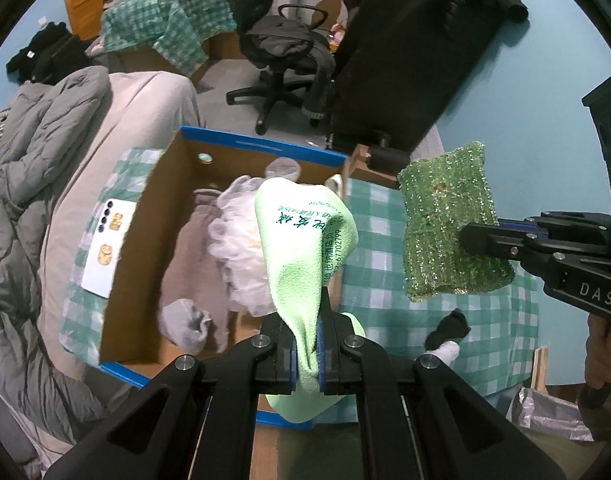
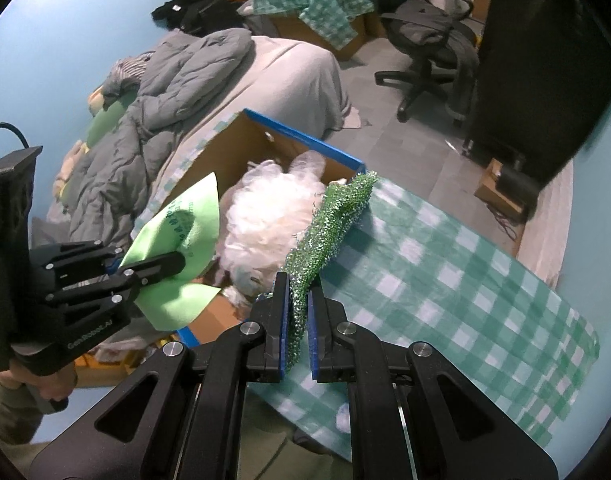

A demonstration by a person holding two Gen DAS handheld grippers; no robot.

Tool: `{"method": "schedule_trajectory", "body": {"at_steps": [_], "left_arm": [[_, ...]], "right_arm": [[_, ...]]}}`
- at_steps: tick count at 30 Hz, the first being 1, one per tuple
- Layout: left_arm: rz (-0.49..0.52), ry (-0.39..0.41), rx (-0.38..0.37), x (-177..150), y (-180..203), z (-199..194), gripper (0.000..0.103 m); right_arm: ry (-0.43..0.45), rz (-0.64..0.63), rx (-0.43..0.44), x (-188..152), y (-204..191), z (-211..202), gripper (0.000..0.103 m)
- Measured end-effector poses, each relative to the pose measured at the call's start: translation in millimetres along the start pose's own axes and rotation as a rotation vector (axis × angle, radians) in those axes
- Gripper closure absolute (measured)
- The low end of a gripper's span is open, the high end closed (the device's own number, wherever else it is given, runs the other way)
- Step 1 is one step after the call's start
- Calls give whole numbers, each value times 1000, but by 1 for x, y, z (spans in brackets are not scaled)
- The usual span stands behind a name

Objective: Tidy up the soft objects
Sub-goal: 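Lift the green cloth and scrubber and carry both over the cardboard box, then lower the cloth and scrubber into the box and open both grippers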

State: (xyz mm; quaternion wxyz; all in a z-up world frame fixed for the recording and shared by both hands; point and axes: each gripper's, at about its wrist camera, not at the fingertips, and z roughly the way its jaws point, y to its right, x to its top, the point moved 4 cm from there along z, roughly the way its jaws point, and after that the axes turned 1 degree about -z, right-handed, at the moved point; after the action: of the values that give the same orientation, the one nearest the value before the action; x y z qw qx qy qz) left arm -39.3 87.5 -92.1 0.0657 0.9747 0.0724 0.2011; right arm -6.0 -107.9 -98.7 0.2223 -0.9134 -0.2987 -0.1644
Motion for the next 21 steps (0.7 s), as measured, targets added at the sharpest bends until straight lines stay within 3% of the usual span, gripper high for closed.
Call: {"method": "schedule_trajectory", "body": {"at_steps": [21], "left_arm": [[-67,-46,74,-2,-87,24,96]], "right_arm": [[-74,-79,85,26,-74,64,95]]}}
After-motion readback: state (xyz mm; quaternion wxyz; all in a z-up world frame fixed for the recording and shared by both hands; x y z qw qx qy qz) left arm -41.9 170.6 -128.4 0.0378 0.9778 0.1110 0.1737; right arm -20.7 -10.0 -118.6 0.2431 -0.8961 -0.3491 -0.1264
